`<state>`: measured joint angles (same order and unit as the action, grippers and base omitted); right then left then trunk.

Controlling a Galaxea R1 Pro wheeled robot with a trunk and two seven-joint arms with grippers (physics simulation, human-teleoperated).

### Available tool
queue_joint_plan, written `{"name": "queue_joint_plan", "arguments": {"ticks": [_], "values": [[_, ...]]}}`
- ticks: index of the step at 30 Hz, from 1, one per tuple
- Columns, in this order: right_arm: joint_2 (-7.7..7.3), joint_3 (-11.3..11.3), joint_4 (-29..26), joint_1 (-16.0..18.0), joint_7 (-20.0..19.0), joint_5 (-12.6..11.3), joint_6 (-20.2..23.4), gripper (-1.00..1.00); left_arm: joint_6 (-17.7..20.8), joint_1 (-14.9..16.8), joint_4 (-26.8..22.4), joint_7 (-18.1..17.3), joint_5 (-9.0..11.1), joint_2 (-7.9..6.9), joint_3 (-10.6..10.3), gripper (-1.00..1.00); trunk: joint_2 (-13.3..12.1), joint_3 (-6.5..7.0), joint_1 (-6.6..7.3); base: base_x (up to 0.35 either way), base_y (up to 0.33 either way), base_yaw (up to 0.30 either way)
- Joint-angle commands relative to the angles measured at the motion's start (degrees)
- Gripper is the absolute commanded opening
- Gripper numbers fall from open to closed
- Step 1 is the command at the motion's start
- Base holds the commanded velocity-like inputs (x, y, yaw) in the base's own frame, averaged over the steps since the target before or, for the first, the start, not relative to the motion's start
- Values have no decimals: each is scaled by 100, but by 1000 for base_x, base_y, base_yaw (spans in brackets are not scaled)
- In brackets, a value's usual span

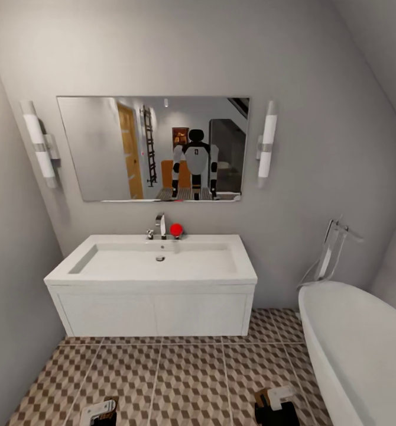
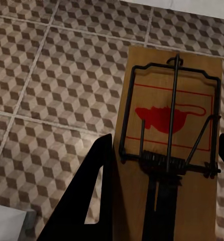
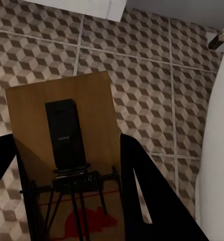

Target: Take the four mousetraps from the cabinet in the bathroom and place them on the bathroom floor. Make sure all four end up on the same floor surface, and ensure that at least two of them are either under or directly next to the same bathroom sink.

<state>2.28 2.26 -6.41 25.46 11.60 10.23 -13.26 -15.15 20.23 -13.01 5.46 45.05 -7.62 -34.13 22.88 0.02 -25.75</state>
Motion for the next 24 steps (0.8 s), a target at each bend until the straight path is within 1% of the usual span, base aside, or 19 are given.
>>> {"name": "queue_joint_plan", "arguments": {"ticks": [1, 11, 16, 19, 24], "values": [[1, 20, 8, 3, 27, 23, -10, -100, -15, 1, -9, 70, 4, -3, -54, -100, 4, -2, -3, 60, 11, 3], [1, 20, 8, 3, 27, 23, -10, -100, -10, -1, -9, 86, 4, 3, -58, -100, 4, -2, -3, 27, 3, 1], [1, 20, 8, 3, 26, 23, -10, -100, -6, 3, -9, 94, 4, 6, -59, -100, 4, -2, -3, 229, 0, 0], [1, 20, 8, 3, 26, 23, -10, -100, -5, 0, -9, 95, 4, 3, -59, -100, 4, -2, -3, 267, 0, 89], [1, 20, 8, 3, 26, 23, -10, -100, -5, 2, -10, 96, 4, 6, -59, -100, 4, -2, -3, 72, 0, 44]]}}
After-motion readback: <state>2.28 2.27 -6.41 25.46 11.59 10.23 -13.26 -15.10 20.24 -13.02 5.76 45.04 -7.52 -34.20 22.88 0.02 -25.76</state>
